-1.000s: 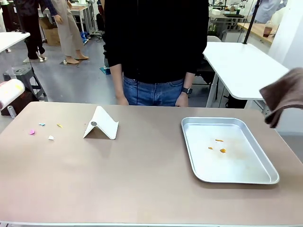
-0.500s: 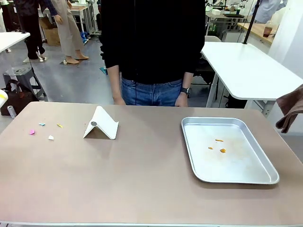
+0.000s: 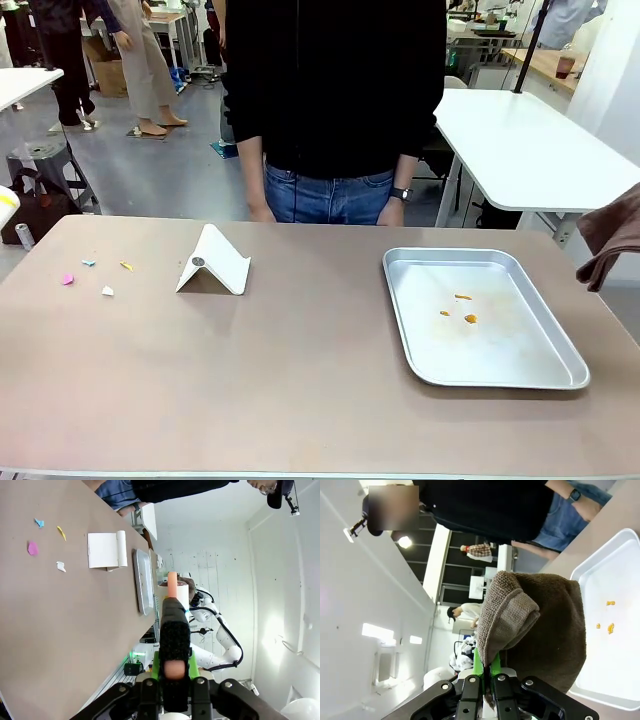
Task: Clean the surface of the table.
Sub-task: Hold the Lint Roller with your left hand and the towel with your right hand, then if a person points to the right, clean the right side of the table with your right hand, and if they point to the left, clean the left side with your left hand.
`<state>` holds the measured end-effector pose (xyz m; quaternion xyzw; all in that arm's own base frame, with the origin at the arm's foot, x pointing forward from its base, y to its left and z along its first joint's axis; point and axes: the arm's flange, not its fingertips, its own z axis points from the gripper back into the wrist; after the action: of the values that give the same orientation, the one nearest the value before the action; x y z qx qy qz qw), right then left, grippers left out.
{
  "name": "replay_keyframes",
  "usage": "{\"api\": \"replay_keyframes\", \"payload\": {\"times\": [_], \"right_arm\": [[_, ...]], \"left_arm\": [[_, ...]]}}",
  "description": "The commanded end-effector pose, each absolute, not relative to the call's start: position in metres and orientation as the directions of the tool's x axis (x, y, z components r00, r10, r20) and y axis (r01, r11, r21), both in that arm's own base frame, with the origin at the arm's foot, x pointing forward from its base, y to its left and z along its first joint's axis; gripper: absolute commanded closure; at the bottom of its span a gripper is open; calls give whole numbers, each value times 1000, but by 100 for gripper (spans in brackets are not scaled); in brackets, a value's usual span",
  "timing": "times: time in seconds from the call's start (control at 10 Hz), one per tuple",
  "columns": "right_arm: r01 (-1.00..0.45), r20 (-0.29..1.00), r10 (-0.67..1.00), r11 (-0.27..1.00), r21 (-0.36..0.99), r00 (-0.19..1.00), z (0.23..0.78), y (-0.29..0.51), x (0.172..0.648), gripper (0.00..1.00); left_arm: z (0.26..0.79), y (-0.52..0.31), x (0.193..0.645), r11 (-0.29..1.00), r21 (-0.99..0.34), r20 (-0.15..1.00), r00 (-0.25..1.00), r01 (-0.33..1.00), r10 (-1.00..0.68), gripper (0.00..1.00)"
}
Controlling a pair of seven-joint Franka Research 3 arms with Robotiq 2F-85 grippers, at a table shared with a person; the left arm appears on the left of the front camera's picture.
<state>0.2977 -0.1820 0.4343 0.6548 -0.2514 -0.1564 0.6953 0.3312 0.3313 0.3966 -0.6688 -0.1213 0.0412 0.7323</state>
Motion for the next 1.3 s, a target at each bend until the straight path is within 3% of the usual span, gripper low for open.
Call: {"api": "replay_keyframes", "payload": {"times": [0.0, 1.2], "right_arm": [[-119, 135, -561, 65, 991, 816, 440, -183, 297, 100], [-119, 135, -561, 65, 991, 816, 440, -183, 297, 100]], "left_arm": [[398, 333, 329, 105, -989, 123, 968, 101, 219, 100], [398, 333, 329, 105, -989, 123, 968, 101, 219, 100]]}}
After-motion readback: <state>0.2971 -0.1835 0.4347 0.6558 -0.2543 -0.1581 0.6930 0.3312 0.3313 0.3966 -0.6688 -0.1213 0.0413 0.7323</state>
